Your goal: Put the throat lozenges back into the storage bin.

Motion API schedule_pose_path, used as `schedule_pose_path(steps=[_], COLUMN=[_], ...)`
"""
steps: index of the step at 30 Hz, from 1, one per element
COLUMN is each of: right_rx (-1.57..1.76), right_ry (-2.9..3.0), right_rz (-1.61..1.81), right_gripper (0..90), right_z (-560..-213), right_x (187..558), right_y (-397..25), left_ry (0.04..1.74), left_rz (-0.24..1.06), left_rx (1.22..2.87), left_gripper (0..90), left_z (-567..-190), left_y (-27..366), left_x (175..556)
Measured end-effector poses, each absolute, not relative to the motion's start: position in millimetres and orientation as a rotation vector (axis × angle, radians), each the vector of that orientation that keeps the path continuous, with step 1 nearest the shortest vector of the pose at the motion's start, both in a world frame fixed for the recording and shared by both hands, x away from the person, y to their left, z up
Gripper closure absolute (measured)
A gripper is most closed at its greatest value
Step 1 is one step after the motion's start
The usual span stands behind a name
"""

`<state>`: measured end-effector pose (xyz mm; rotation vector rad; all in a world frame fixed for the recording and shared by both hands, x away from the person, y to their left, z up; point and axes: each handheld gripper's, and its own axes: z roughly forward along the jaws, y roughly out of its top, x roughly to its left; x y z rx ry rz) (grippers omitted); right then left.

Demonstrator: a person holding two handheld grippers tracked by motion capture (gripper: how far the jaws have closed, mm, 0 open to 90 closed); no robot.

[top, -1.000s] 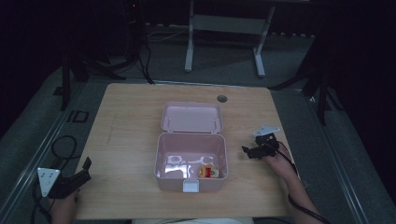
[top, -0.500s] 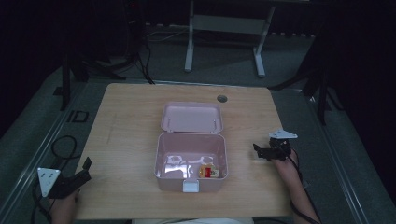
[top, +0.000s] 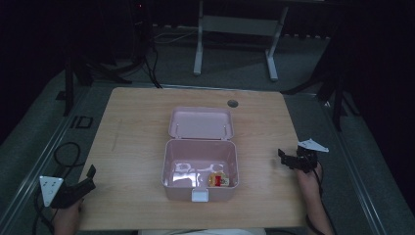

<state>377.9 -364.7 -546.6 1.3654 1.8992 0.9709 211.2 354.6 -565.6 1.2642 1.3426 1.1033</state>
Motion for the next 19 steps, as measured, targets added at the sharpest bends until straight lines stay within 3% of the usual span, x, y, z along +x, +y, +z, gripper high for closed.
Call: schedule_pose_path(steps=[19], right_rx=[1.455], right_ry=[1.836], right_rz=[0.987], right_gripper=[11.0], right_z=[-551.8], right_x=[377.7], right_y=[-375.4], left_ry=[1.345], left_rz=[1.104], left_rx=[1.265], left_gripper=[2.5], left_z=[-565.5], left_y=[354.5], left_x=[211.3])
